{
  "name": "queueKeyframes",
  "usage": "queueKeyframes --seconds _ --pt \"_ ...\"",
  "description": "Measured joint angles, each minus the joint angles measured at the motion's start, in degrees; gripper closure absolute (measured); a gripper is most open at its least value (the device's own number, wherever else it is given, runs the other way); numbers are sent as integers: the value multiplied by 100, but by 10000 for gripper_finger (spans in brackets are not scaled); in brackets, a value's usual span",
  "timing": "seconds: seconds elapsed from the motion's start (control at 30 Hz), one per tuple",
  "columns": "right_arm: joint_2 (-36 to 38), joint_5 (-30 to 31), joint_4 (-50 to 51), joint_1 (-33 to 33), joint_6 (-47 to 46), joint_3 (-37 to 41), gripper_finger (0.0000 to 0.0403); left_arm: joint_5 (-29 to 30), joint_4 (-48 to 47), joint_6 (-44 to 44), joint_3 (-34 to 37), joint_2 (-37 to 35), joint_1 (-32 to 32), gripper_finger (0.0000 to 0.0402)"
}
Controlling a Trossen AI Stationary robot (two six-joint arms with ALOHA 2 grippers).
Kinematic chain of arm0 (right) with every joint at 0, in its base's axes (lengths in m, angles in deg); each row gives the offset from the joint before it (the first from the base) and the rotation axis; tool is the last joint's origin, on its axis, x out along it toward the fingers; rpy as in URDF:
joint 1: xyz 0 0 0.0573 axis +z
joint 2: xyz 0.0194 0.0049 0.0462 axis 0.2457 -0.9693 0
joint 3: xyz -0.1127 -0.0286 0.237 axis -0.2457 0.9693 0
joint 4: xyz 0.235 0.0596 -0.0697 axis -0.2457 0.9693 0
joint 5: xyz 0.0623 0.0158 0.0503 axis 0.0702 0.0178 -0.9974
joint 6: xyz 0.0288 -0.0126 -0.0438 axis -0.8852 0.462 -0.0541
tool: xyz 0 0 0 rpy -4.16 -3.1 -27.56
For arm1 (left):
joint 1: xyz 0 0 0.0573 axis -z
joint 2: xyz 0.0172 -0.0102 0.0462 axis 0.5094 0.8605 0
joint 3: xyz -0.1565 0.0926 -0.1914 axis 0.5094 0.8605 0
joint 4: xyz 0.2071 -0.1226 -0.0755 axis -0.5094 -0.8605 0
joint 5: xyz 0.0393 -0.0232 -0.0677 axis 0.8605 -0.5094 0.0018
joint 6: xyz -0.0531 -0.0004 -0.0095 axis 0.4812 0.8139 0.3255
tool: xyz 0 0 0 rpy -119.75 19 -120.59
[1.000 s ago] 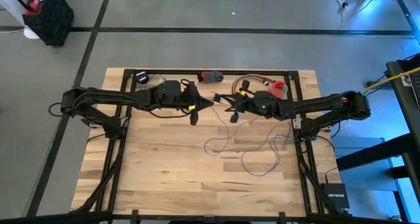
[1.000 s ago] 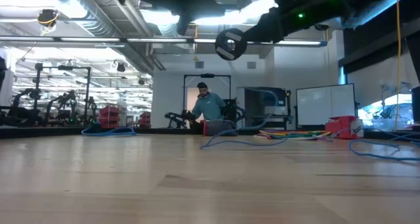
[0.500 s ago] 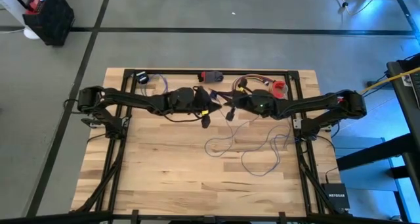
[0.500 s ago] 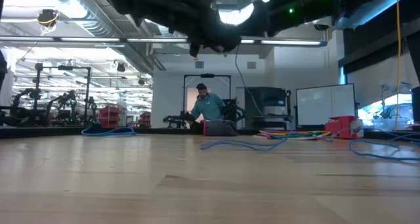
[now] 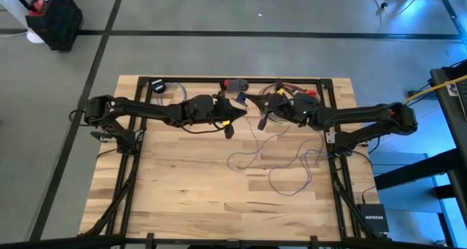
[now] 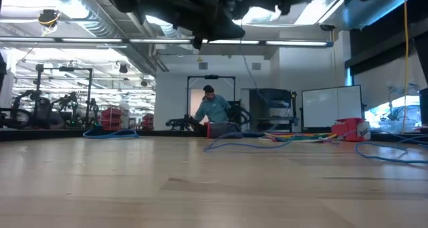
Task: Coil cords
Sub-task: Coil the blue wire on the black spool
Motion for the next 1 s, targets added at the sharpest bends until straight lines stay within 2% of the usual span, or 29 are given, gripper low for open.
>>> queueKeyframes --seconds 0.67,0.8,0.9,1.0 --pt "420 -275 837 -2 85 -799 401 -7 -239 -360 28 -4 2 399" --pt "472 -293 1377 -2 82 -805 401 710 -1052 -576 47 -330 -10 400" --pt "547 -503 1903 -2 81 -823 401 1366 -1816 -770 50 -846 -14 400" --pt "556 -781 2470 -2 88 -818 401 1685 -2590 -776 47 -1502 -42 400"
